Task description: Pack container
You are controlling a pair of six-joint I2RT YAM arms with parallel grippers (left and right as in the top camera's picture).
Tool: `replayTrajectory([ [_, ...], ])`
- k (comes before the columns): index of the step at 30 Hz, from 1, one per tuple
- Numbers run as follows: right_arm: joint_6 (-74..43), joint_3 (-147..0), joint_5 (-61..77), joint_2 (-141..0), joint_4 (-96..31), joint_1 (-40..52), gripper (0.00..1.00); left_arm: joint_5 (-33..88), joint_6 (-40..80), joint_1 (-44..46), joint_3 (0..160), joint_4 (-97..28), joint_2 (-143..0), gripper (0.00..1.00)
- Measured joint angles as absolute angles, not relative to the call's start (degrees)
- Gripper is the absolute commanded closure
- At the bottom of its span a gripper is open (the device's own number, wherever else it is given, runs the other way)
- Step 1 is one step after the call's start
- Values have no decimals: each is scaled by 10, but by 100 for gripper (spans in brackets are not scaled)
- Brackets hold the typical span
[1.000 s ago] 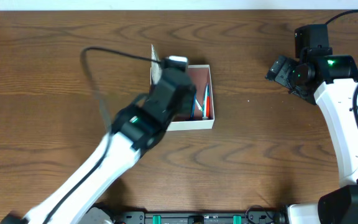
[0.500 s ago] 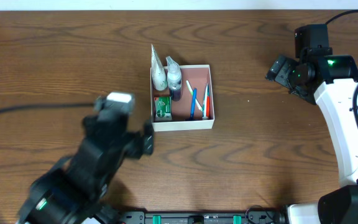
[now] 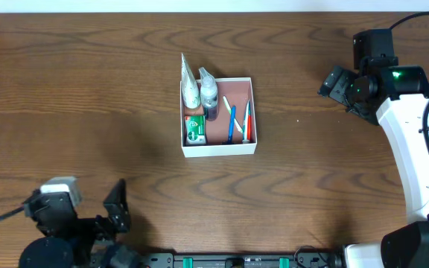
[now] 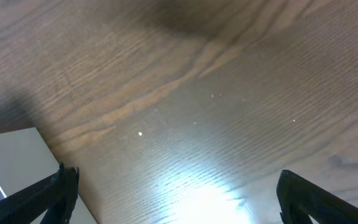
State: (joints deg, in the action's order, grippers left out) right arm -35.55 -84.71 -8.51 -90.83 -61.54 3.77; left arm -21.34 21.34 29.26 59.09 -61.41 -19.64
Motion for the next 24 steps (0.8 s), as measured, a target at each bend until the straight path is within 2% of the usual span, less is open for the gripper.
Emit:
replayTrajectory([
  [5, -356, -847, -85, -908, -615, 38, 1, -202, 214, 163, 467, -460, -173, 2],
  [10, -356, -847, -85, -908, -615, 38, 1, -116, 190, 45, 314, -211, -154, 2],
  [13, -356, -847, -85, -908, -615, 38, 1, -65, 175, 10, 225, -67, -150, 2],
  [18, -356, -847, -85, -908, -615, 38, 1, -28, 155, -2, 128, 27, -138, 2],
  [24, -356, -847, -85, -908, -615, 38, 1, -14, 119, -4, 42, 53, -80, 2],
])
